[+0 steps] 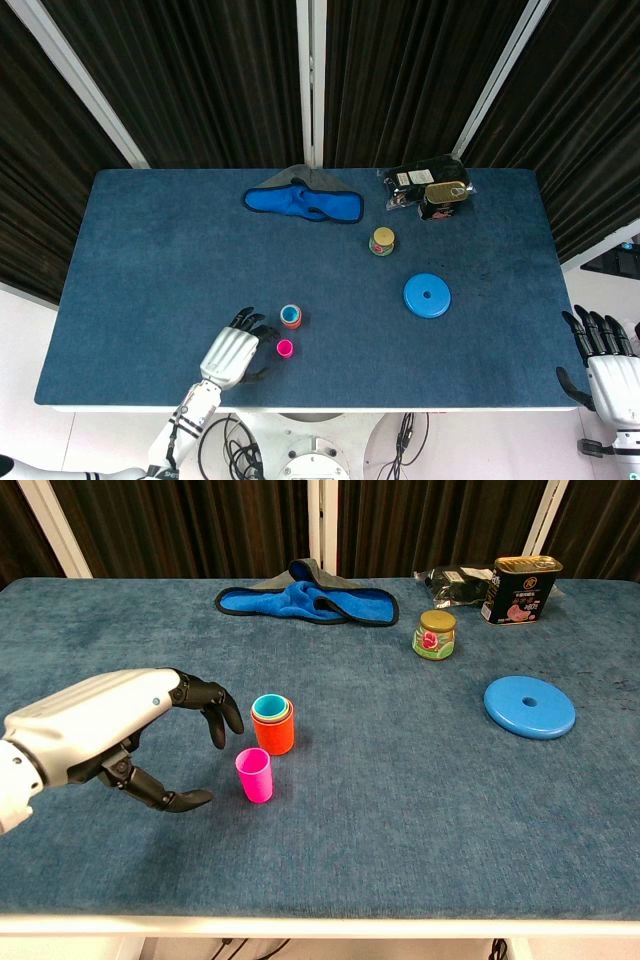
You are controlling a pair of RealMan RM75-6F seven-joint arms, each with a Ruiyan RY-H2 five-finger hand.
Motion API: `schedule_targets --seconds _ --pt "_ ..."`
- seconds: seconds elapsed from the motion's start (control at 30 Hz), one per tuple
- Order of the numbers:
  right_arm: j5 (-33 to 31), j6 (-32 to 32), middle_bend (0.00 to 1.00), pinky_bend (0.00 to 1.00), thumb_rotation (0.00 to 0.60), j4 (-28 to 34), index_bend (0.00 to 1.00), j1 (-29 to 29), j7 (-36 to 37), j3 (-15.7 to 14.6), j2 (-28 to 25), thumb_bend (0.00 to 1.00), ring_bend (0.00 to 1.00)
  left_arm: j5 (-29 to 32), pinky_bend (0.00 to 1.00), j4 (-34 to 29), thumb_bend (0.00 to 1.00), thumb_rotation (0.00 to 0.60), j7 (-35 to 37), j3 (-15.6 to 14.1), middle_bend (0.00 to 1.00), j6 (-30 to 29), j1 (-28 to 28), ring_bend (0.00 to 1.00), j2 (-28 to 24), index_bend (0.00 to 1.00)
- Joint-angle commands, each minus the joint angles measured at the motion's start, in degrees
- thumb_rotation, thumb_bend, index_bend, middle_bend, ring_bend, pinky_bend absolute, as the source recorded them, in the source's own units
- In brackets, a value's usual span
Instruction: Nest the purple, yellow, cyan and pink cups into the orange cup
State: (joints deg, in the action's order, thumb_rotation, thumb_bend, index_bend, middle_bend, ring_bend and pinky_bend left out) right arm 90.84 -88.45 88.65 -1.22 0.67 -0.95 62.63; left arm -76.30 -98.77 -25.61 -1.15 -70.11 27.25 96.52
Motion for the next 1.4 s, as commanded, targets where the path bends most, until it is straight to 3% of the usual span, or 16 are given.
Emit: schedule_targets --seconds 0.03,1.1,1.4 --pt "0.0 -0.2 0.00 0.00 0.600 0.1 0.00 -0.1 0.0 0.0 -0.1 0.30 0.00 0.0 0.11 2.0 0.21 0.600 0.0 0.5 0.37 0.7 0.1 0.15 1.2 0.35" --pt "-1.8 0.9 0.00 0.00 0.600 -1.9 0.00 -0.1 3.3 0.8 -0.3 0.30 0.00 2.9 0.11 8.5 0.22 0.600 1.4 4.1 0.42 6.3 2.2 0.15 6.4 0.41" --pt "-1.9 1.0 0.00 0.00 0.600 -2.3 0.00 -0.2 3.6 0.9 -0.2 0.30 0.00 3.4 0.12 9.3 0.24 0.600 1.5 4.6 0.48 6.1 2.2 0.19 6.8 0.44"
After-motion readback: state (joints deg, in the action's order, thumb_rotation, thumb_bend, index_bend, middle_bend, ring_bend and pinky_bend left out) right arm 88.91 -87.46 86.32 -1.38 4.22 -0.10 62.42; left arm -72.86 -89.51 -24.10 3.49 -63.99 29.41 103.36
